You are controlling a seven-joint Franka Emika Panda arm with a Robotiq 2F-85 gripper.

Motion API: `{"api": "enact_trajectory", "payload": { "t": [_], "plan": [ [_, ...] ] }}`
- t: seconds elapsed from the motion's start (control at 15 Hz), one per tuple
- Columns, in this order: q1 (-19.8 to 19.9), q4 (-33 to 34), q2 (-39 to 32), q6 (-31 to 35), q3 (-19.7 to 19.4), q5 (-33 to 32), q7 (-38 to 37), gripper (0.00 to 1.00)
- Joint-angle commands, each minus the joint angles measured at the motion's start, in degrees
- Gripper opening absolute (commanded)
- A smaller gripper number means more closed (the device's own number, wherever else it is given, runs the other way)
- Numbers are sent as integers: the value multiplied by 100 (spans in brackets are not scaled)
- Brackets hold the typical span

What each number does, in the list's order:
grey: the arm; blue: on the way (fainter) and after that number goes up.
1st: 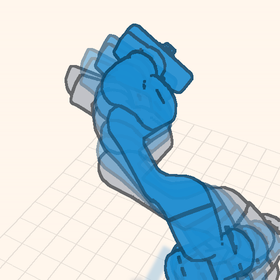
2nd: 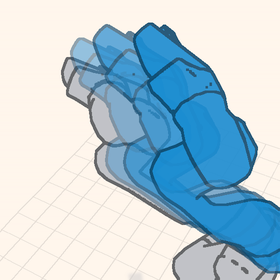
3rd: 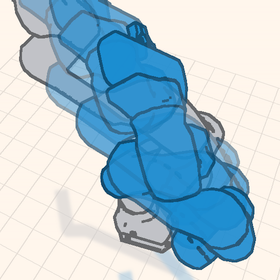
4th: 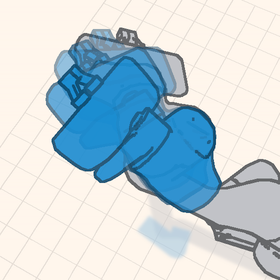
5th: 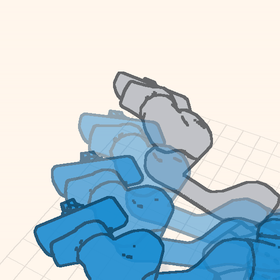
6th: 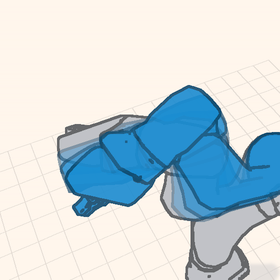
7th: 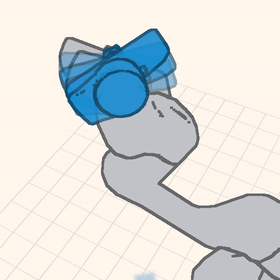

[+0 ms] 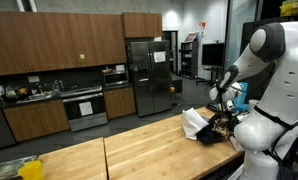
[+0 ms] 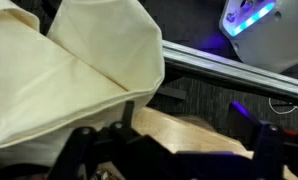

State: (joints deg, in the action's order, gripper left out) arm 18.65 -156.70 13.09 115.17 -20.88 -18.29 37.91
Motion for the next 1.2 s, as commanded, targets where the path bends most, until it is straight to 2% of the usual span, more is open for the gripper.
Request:
{"api": "enact_trajectory", "payload": {
  "t": [0.0, 0.07, 0.2, 0.33, 0.53, 0.8, 0.87, 1.13],
  "plan": [
    [-100, 89, 127, -376, 166, -167, -79, 92],
    [-118, 93, 176, -471, 191, -190, -12, 92],
    [-161, 70, 341, -649, 180, -108, 273, 100],
    [-172, 75, 306, -902, 152, -208, 625, 100],
    [-152, 16, 182, -1201, 181, -444, 660, 100],
    [-124, -395, 134, -667, 114, -699, 648, 100],
    [-136, -208, -136, -576, 86, -714, 710, 100],
    [9, -299, -630, -139, -74, -1224, 1022, 100]
  ]
}}
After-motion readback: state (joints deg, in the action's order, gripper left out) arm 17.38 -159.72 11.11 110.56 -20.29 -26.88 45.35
